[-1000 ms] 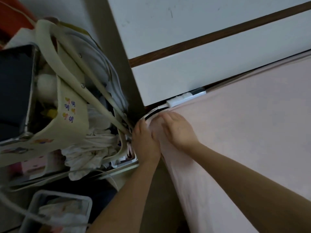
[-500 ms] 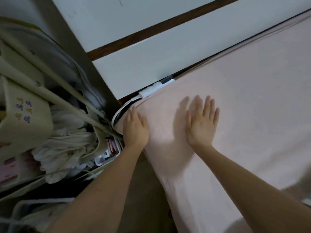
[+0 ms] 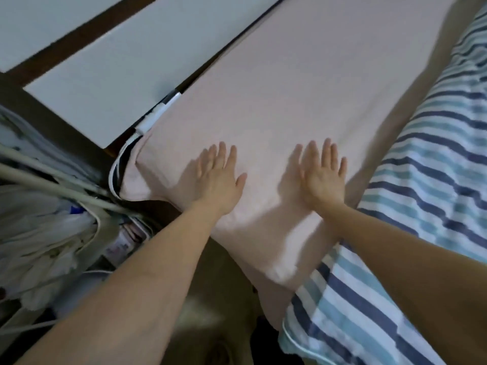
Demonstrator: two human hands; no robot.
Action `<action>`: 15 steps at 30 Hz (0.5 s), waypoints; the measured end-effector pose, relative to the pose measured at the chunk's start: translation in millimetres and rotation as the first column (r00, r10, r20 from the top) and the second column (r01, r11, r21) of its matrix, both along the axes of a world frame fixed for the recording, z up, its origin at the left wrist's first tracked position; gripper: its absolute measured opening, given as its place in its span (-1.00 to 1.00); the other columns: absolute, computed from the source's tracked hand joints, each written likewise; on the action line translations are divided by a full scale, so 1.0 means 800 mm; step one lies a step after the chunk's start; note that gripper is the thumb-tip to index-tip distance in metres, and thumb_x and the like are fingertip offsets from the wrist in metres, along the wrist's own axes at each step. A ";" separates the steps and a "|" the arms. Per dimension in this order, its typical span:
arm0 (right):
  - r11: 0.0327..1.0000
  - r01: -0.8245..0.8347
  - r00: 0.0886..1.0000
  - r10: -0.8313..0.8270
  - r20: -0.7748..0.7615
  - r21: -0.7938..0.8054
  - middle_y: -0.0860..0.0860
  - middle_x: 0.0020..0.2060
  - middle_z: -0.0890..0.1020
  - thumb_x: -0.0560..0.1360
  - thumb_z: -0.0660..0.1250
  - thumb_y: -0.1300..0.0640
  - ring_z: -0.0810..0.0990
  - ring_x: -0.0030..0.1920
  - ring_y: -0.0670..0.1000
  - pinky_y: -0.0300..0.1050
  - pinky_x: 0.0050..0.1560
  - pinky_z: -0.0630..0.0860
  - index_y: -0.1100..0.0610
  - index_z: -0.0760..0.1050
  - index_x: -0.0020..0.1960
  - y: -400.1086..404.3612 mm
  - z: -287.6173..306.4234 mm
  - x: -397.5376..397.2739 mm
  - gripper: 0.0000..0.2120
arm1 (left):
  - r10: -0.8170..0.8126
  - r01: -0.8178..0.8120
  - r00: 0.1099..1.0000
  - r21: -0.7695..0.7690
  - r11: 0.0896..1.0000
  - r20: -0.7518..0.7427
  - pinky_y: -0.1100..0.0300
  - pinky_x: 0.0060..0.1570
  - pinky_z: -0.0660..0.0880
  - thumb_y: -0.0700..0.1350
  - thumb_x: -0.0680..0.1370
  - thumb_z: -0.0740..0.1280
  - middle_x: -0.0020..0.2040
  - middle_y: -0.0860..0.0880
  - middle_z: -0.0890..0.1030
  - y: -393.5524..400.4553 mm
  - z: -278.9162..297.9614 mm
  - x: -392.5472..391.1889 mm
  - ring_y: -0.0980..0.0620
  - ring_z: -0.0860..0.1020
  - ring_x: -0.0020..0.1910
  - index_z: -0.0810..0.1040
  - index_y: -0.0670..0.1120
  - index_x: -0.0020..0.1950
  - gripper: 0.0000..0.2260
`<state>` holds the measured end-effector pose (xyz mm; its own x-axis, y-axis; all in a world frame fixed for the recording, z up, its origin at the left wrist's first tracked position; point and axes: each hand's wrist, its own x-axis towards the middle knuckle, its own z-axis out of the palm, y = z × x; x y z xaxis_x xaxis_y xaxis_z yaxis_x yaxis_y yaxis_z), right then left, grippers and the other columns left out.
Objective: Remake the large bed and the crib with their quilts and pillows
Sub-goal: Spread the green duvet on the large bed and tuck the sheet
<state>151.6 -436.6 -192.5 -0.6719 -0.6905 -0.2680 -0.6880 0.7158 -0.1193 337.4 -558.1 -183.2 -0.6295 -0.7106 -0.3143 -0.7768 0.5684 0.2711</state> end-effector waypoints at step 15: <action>0.958 -0.277 0.898 0.286 0.335 -0.073 -0.01 0.09 0.61 0.63 0.08 -0.07 0.58 0.05 0.05 -0.11 0.08 0.49 0.06 0.47 0.25 0.162 0.145 0.114 -0.67 | -0.349 0.300 0.839 0.180 0.937 0.418 0.09 -0.04 0.40 -0.09 0.61 0.14 0.21 -0.12 0.53 0.076 0.107 0.006 -0.12 0.51 0.13 0.50 -0.12 0.21 -0.75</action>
<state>243.1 -306.8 -76.4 -0.3201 -0.8461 -0.4263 -0.7756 0.4924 -0.3950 342.1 -497.4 -97.7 -0.5983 -0.4382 -0.6708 -0.6046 0.7963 0.0191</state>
